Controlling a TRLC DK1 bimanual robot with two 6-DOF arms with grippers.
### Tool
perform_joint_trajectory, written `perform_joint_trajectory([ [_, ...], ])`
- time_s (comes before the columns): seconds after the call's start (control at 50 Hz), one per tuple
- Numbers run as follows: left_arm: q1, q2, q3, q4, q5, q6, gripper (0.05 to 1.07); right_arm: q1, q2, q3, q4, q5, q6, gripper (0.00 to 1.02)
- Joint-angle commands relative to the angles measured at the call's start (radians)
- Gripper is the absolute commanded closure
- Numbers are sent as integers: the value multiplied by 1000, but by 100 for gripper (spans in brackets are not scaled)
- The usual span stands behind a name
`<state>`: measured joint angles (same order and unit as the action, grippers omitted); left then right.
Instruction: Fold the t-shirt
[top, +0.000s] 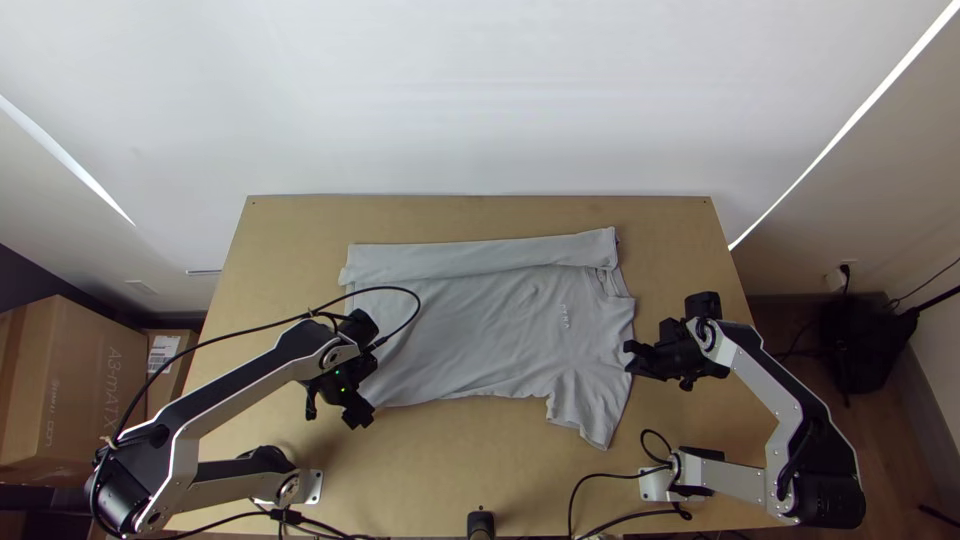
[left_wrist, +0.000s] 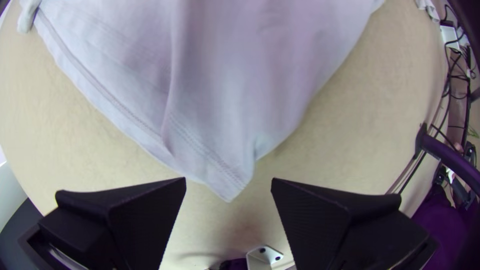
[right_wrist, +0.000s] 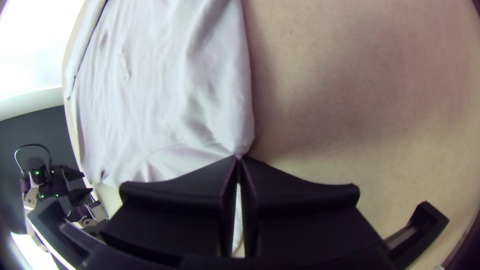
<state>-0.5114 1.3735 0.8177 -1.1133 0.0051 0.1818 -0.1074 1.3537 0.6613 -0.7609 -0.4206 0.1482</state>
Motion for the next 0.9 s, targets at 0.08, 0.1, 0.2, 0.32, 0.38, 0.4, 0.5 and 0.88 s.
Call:
perform_joint_trajectory([
  [0.08,-10,45,-32,20,-24,-16,25,-12,-21,-34,-12,-10,-7,100],
  [0.1,-10,50,-34,30,-24,-16,25,-12,-22,-34,-12,-12,-7,100],
  [0.2,-10,55,-43,64,-24,-16,39,-11,-36,-38,-12,-12,-7,100],
  [0.32,-7,36,-55,122,-13,-7,92,-14,-51,-38,-14,-14,-6,100],
  [0.38,2,24,-58,133,-14,10,105,-21,-54,-35,-14,-17,-7,100],
  [0.4,5,19,-60,136,-14,18,105,-25,-54,-35,-14,-17,-7,100],
  [0.5,65,-19,-63,150,-13,70,105,-51,-53,-28,-17,-27,-16,100],
  [0.88,260,-99,-65,129,-13,202,105,-288,111,124,-103,-50,-154,100],
])
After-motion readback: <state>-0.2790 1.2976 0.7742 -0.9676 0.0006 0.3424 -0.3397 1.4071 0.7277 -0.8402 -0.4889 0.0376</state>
